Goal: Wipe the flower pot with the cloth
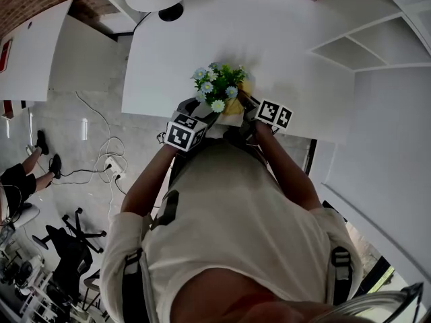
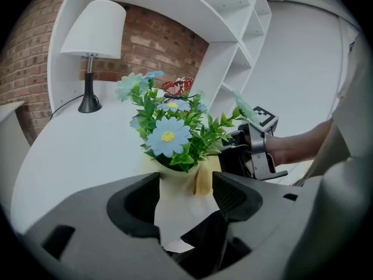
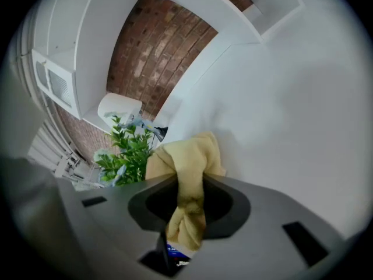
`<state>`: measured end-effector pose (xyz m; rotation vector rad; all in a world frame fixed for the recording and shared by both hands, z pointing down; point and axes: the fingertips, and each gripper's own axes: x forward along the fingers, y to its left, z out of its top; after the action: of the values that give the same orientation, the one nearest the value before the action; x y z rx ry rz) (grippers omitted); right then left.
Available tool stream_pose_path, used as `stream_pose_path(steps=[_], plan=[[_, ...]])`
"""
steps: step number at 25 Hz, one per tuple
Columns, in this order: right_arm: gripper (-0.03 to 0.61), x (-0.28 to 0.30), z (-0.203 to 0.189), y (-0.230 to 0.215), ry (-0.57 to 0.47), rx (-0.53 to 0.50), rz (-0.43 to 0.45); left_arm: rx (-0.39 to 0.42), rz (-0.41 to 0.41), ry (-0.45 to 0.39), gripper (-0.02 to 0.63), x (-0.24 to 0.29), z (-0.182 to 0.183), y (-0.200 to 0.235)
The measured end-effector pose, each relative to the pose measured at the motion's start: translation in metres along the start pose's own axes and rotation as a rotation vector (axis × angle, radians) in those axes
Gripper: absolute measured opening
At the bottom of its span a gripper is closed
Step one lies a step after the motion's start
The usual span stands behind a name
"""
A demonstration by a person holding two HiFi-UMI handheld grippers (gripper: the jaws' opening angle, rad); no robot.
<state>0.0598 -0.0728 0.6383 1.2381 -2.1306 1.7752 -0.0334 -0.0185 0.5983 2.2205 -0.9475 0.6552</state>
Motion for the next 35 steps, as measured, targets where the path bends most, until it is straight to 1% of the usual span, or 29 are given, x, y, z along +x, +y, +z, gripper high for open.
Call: stream_pose_path(steps=[2, 4, 5, 7, 9, 11, 13, 16, 17, 19, 23, 26, 28, 30, 31, 34, 35], plan=[[0.098, -0.001, 0.008, 0.008, -0.01, -0.028, 0.011, -0.001, -0.011, -0.002, 0.29, 0.0, -0.001, -0.001], [0.098, -0.006, 0.014, 0.016, -0.03, -0.028, 0.03, 0.012, 0.019, -0.008, 0.291, -0.003, -0.001, 0.008], [0.098, -0.011, 0.016, 0.019, -0.044, -0.013, 0.043, 0.028, 0.042, -0.013, 0.308, -0.006, -0.001, 0.016], [0.098, -0.022, 0.015, 0.027, -0.072, 0.034, 0.071, 0.091, 0.062, -0.005, 0.337, -0.01, -0.002, 0.026], [0.1, -0.032, 0.008, 0.034, -0.085, 0.077, 0.098, 0.173, 0.041, 0.019, 0.347, -0.01, -0.001, 0.029], [0.098, -0.034, -0.002, 0.036, -0.071, 0.086, 0.105, 0.243, 0.008, 0.024, 0.35, -0.006, 0.006, 0.028], [0.098, -0.028, -0.009, 0.028, -0.052, 0.076, 0.082, 0.281, -0.022, 0.023, 0.35, 0.004, 0.013, 0.026], [0.099, -0.022, -0.01, 0.011, -0.069, 0.067, 0.028, 0.291, -0.039, 0.046, 0.348, 0.019, 0.008, 0.022], [0.099, -0.024, -0.01, 0.006, -0.077, 0.065, 0.011, 0.29, -0.026, 0.05, 0.348, 0.022, 0.004, 0.022], [0.1, -0.03, -0.008, 0.001, -0.098, 0.068, -0.003, 0.284, 0.008, 0.045, 0.328, 0.024, 0.0, 0.024], [0.1, -0.053, 0.014, -0.005, -0.163, 0.054, -0.015, 0.229, 0.021, 0.034, 0.319, 0.022, 0.003, 0.022], [0.1, -0.068, 0.034, -0.025, -0.197, 0.012, -0.084, 0.193, 0.023, 0.026, 0.289, 0.019, 0.005, 0.021], [0.1, -0.076, 0.046, -0.039, -0.223, -0.011, -0.135, 0.212, 0.014, 0.031, 0.284, 0.019, 0.003, 0.019], [0.1, -0.081, 0.057, -0.046, -0.242, -0.061, -0.166, 0.243, -0.006, 0.033, 0.284, 0.019, 0.004, 0.015], [0.1, -0.082, 0.062, -0.048, -0.243, -0.11, -0.184, 0.251, -0.014, 0.028, 0.286, 0.019, 0.006, 0.013], [0.098, -0.086, 0.078, -0.049, -0.221, -0.307, -0.266, 0.249, -0.026, 0.005, 0.31, 0.022, 0.015, 0.006], [0.098, -0.088, 0.084, -0.048, -0.219, -0.348, -0.285, 0.252, -0.026, 0.0, 0.319, 0.023, 0.017, 0.003]])
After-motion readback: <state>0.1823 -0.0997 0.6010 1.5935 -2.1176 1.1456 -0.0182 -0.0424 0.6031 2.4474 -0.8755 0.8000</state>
